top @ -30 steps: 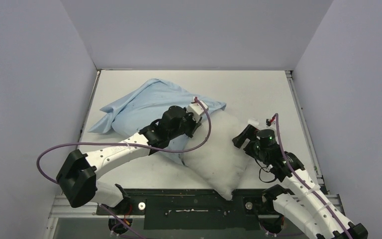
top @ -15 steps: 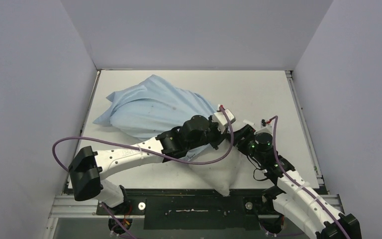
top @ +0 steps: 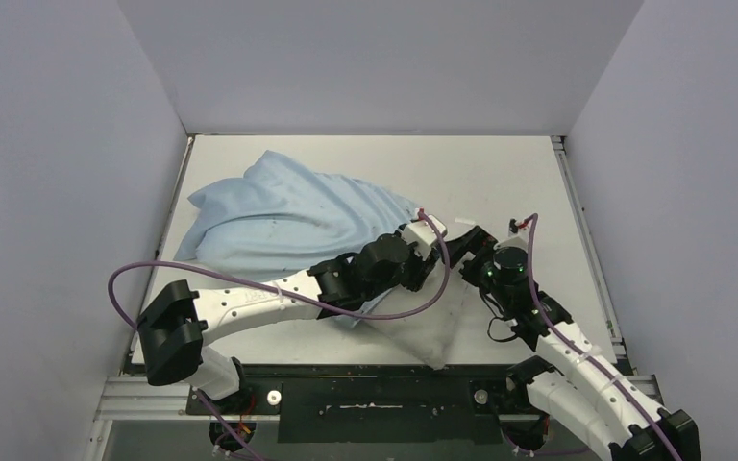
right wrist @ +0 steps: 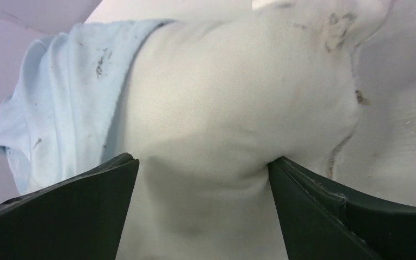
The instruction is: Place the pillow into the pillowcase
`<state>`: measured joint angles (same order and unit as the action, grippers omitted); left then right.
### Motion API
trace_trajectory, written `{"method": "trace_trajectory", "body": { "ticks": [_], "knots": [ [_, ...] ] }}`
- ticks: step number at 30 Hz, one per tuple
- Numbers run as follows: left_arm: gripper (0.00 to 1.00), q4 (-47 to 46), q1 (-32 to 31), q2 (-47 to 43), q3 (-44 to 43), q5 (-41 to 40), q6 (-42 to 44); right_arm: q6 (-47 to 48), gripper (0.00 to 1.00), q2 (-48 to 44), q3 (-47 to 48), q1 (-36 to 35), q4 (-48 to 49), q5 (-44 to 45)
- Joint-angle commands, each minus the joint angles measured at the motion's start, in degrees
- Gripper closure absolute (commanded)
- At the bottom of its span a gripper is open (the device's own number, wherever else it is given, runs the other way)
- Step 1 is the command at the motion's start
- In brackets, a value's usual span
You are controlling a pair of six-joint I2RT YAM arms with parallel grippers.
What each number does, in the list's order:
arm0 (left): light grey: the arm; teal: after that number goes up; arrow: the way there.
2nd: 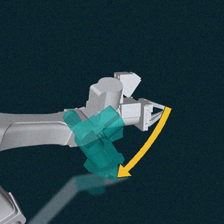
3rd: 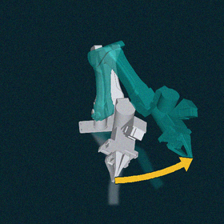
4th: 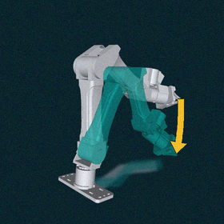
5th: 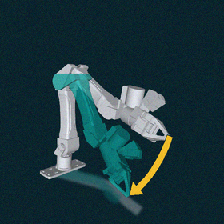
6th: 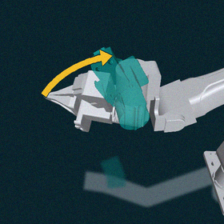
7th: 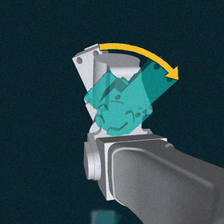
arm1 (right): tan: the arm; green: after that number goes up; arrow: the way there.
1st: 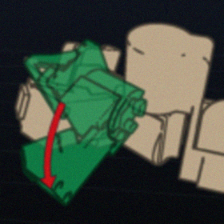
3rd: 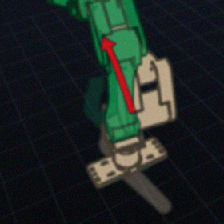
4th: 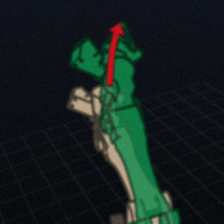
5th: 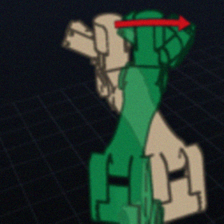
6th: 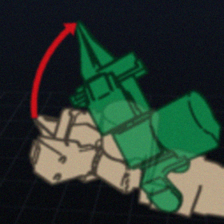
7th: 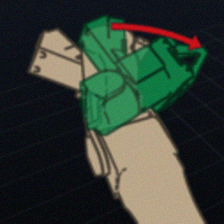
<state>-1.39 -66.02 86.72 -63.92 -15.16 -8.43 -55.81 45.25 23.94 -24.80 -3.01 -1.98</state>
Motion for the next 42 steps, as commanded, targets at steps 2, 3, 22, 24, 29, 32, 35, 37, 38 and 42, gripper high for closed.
{"method": "trace_trajectory", "body": {
  "ticks": [2, 3, 22, 24, 29, 32, 35, 37, 38, 42],
  "knots": [
    [0.48, 5.25, -1.46, 0.82, -5.85, -8.95, 0.19, 6.49, 0.0, -4.3, 7.28, 0.79, -10.47, 12.18],
    [0.45, 6.39, -1.82, 1.45, -6.75, -10.38, 0.62, 6.84, 0.0, -4.63, 7.86, 1.21, -11.28, 13.31],
    [1.0, 12.79, -3.2, 17.85, -13.94, -25.78, 5.41, 9.48, 0.0, -2.13, 2.24, 18.75, -8.09, -4.3],
    [1.0, 12.31, -1.89, 14.72, -14.38, -25.13, 7.89, 10.5, 0.0, -2.88, 2.86, 20.43, -8.81, -5.91],
    [1.0, 12.62, 1.83, 7.27, -19.43, -23.63, 13.98, 10.25, 0.01, -3.94, 3.27, 23.58, -6.78, -13.24],
    [1.0, 13.59, 4.19, 3.43, -22.85, -20.38, 14.71, 9.0, 0.04, -3.74, 2.62, 24.21, -3.9, -17.34],
    [1.0, 14.03, 5.4, 0.32, -25.96, -18.44, 15.44, 6.75, 0.1, -3.5, 1.03, 24.34, 0.63, -20.51],
    [1.0, 14.37, 5.99, -0.67, -28.3, -17.68, 15.86, 4.12, 0.17, -3.24, -1.76, 24.27, 6.67, -22.84],
    [1.0, 14.69, 6.21, -0.96, -29.62, -17.32, 16.02, 2.22, 0.23, -2.69, -3.42, 24.32, 10.74, -24.13],
    [1.0, 15.98, 6.34, -1.41, -34.47, -16.14, 16.54, -3.69, 0.43, 3.59, -7.36, 23.54, 27.18, -29.14]
  ]
}}
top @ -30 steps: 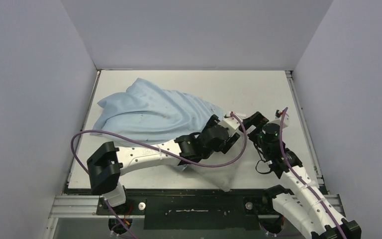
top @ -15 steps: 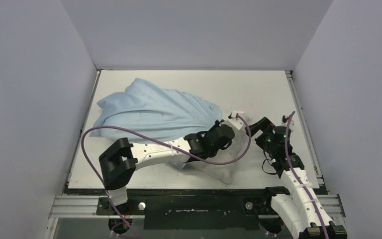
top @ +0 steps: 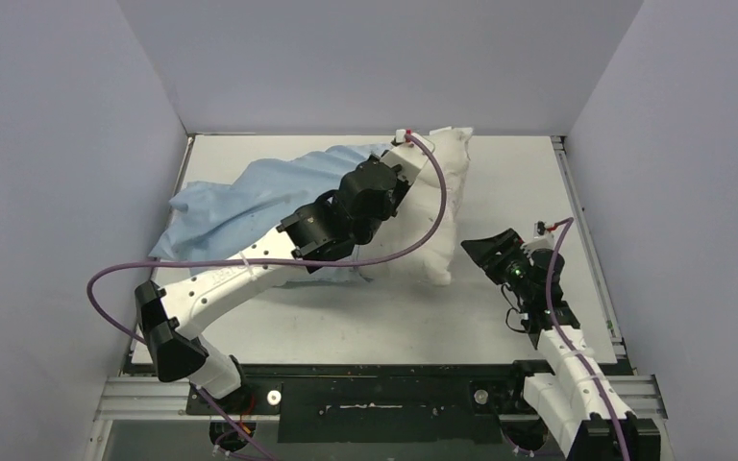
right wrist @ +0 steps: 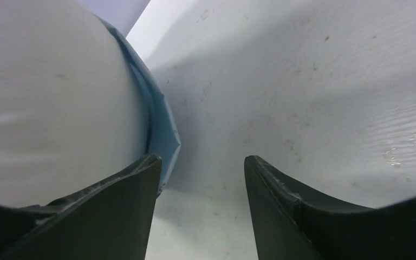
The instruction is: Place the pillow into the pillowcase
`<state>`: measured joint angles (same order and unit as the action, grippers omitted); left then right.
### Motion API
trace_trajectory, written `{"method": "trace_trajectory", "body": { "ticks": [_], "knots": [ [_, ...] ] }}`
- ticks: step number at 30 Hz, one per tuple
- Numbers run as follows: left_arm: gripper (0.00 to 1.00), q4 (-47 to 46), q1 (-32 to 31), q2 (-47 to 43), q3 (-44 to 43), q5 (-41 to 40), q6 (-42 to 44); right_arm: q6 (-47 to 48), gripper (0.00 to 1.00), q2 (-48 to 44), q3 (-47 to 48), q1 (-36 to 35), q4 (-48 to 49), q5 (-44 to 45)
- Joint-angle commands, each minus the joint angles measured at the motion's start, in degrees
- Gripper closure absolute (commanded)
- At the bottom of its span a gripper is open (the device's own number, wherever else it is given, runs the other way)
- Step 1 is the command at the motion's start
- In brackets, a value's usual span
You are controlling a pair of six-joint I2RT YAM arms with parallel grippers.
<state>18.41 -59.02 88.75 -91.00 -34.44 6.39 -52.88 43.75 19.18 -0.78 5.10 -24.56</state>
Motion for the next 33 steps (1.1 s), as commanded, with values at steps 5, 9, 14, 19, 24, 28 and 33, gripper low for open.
{"method": "trace_trajectory", "body": {
  "ticks": [5, 9, 14, 19, 24, 28, 33],
  "knots": [
    [1.0, -3.93, -0.81, -4.15, -10.45, 5.58, 0.15, -6.04, 0.43, 14.14, -0.81, -6.26, 27.96, -2.1],
    [1.0, -4.1, -0.91, -4.22, -10.84, 5.77, -0.37, -6.05, 0.39, 20.92, 0.93, -11.83, 36.5, -0.34],
    [1.0, -3.57, -1.25, -4.4, -10.53, 5.52, -1.07, -6.25, 0.37, 26.9, 1.27, -18.14, 39.76, 4.36],
    [1.0, -3.88, -1.44, -4.64, -10.39, 4.97, -1.03, -6.77, 0.38, 32.94, 1.54, -20.84, 43.47, 5.53],
    [1.0, -4.62, -1.53, -4.9, -9.49, 4.65, -0.72, -6.54, 0.44, 36.45, 3.06, -23.97, 45.84, 6.33],
    [1.0, -4.67, -1.53, -5.03, -9.21, 4.11, -0.38, -6.47, 0.54, 37.0, 4.6, -24.38, 45.4, 7.46],
    [1.0, -4.88, -1.44, -5.55, -8.73, 2.8, -0.11, -4.75, 0.95, 34.55, 7.63, -24.52, 40.27, 9.22]
  ]
}}
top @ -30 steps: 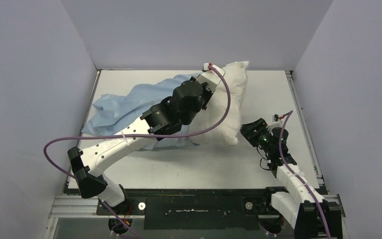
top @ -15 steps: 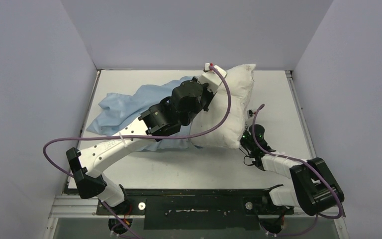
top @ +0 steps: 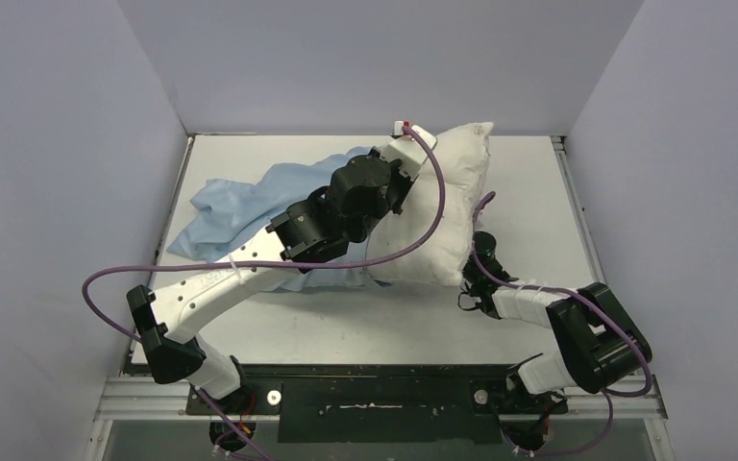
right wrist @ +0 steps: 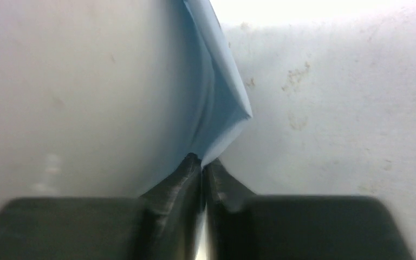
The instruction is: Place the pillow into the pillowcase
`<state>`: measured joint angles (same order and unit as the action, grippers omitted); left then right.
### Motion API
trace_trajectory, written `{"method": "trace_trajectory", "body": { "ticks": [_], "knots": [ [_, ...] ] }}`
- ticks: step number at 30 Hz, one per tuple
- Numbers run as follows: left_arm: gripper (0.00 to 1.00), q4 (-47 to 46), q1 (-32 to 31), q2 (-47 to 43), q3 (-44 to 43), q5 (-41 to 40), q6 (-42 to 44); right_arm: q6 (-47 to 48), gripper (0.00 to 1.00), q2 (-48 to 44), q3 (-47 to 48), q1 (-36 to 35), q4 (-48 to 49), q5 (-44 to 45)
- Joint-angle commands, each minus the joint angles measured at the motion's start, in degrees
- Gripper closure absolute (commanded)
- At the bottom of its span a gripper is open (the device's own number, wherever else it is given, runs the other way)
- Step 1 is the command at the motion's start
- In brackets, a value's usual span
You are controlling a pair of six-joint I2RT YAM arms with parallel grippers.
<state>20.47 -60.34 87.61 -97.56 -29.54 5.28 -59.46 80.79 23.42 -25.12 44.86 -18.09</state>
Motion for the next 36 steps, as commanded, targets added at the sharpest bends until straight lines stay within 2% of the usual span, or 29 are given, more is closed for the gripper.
{"method": "trace_trajectory", "body": {
  "ticks": [1, 4, 7, 9, 11, 15, 18, 23, 25, 27, 30, 32, 34, 35, 36],
  "knots": [
    [1.0, -6.93, -0.14, -4.53, -1.93, -2.47, 1.49, 1.62, 1.0, -3.94, 3.39, 0.01, -0.45, 3.61],
    [1.0, -7.23, -0.01, -4.93, -0.46, -4.7, 3.97, 3.44, 1.0, -11.42, 6.08, 0.64, -7.99, 6.86],
    [1.0, -7.02, 0.7, -5.64, 2.5, -9.12, 7.57, 9.73, 1.0, -18.26, 16.66, 1.31, -23.88, 9.4],
    [1.0, -6.85, 2.33, -6.63, 4.86, -10.22, 8.23, 11.85, 1.0, -20.6, 24.34, 3.66, -31.06, 8.12],
    [1.0, -6.17, 4.6, -7.32, 6.5, -7.95, 6.96, 12.25, 1.0, -21.08, 29.33, 5.26, -33.55, 4.94],
    [1.0, -5.54, 6.69, -7.58, 8.99, -6.39, 6.15, 13.21, 1.0, -19.22, 36.18, 4.19, -38.25, 0.58],
    [1.0, -5.74, 9.09, -8.15, 11.38, -6.67, 6.41, 14.73, 1.0, -20.6, 39.92, 4.52, -41.37, 1.76],
    [1.0, -4.13, 15.28, -10.03, 13.91, -4.26, 6.04, 16.72, 1.0, -22.4, 45.96, 9.26, -44.68, 2.99],
    [1.0, -5.11, 15.86, -10.72, 12.82, -1.96, 6.02, 14.91, 1.0, -20.61, 46.04, 8.29, -42.47, 0.98],
    [1.0, -3.71, 15.45, -9.98, 7.08, 2.78, 3.74, 15.0, 1.0, -16.77, 47.06, 3.86, -41.6, 0.49],
    [1.0, -4.04, 14.43, -9.18, 2.48, 17.76, -2.21, 15.58, 1.0, -15.24, 47.15, 0.63, -40.61, 2.46],
    [1.0, -6.62, 13.97, -9.82, 3.34, 27.24, -5.71, 14.14, 1.0, -16.29, 45.24, 0.82, -39.45, 3.98],
    [1.0, -7.51, 13.81, -10.57, 4.72, 32.61, -8.83, 13.89, 1.0, -17.53, 43.78, 0.96, -41.22, 7.62],
    [0.96, -7.37, 13.83, -11.13, 5.36, 33.37, -9.81, 13.81, 1.0, -17.81, 42.86, 1.26, -42.39, 8.48],
    [0.88, -7.13, 13.77, -11.84, 6.2, 33.25, -10.46, 13.49, 1.0, -18.08, 42.02, 1.67, -43.12, 8.67]
  ]
}}
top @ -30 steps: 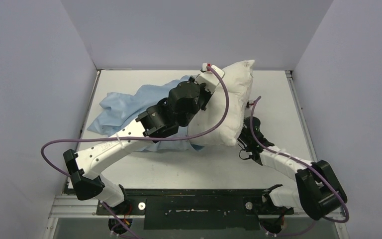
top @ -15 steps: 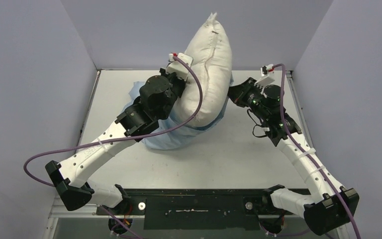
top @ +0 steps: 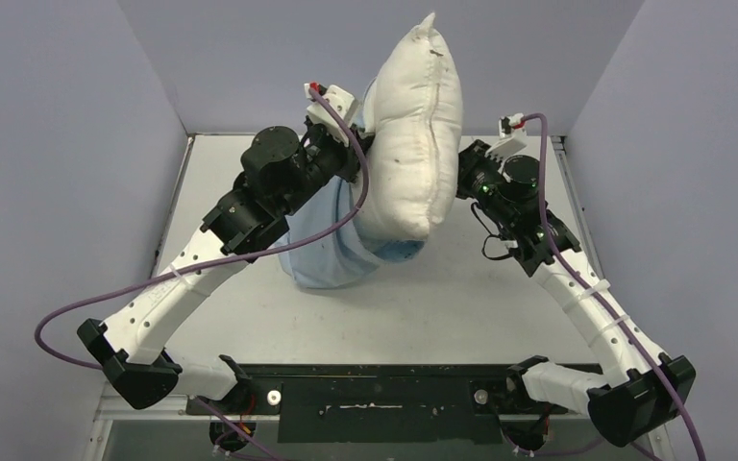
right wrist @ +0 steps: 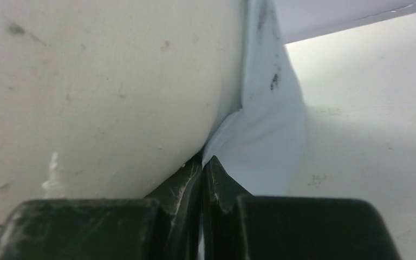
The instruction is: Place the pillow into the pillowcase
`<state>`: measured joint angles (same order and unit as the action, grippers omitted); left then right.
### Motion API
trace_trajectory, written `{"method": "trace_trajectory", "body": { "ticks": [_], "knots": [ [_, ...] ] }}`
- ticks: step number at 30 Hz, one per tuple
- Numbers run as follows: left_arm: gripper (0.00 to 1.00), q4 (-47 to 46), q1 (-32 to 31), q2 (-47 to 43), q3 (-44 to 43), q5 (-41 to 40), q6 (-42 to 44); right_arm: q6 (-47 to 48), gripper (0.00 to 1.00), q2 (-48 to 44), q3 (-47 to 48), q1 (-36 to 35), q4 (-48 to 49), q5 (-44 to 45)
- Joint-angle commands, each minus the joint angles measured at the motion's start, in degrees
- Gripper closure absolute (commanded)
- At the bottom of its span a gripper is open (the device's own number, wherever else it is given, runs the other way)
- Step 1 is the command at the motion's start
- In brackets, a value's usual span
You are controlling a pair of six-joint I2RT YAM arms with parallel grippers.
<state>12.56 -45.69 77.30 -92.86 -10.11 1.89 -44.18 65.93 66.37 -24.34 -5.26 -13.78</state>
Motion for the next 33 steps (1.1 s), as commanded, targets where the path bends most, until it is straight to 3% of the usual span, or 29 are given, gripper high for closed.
{"method": "trace_trajectory", "body": {
  "ticks": [1, 4, 6, 11, 19, 33],
  "knots": [
    [0.79, 0.82, -0.88, -2.63, 2.61, 12.85, -7.73, -2.31, 1.0, -3.57, -2.46, 1.31, 6.75, 4.33],
    [0.57, 0.46, -0.51, -7.09, 6.57, 8.26, -10.01, -5.56, 1.0, -5.49, -8.73, 2.91, 9.13, 3.52],
    [0.54, 1.58, -0.25, -9.36, 8.08, 5.73, -10.44, -7.45, 1.0, -6.56, -12.21, 3.79, 10.94, 3.13],
    [0.54, 6.82, 0.08, -9.54, 7.32, 1.81, -10.9, -8.64, 1.0, -6.62, -14.57, 4.81, 12.23, 2.53],
    [0.54, 0.8, 0.1, -7.49, 9.14, 11.68, -13.39, -8.42, 1.0, -7.21, -15.03, 4.78, 12.56, 2.51],
    [0.63, -0.59, -0.27, 2.94, 2.82, -1.71, -4.41, -8.12, 1.0, -6.79, -15.04, 4.57, 12.73, 1.85]
  ]
}}
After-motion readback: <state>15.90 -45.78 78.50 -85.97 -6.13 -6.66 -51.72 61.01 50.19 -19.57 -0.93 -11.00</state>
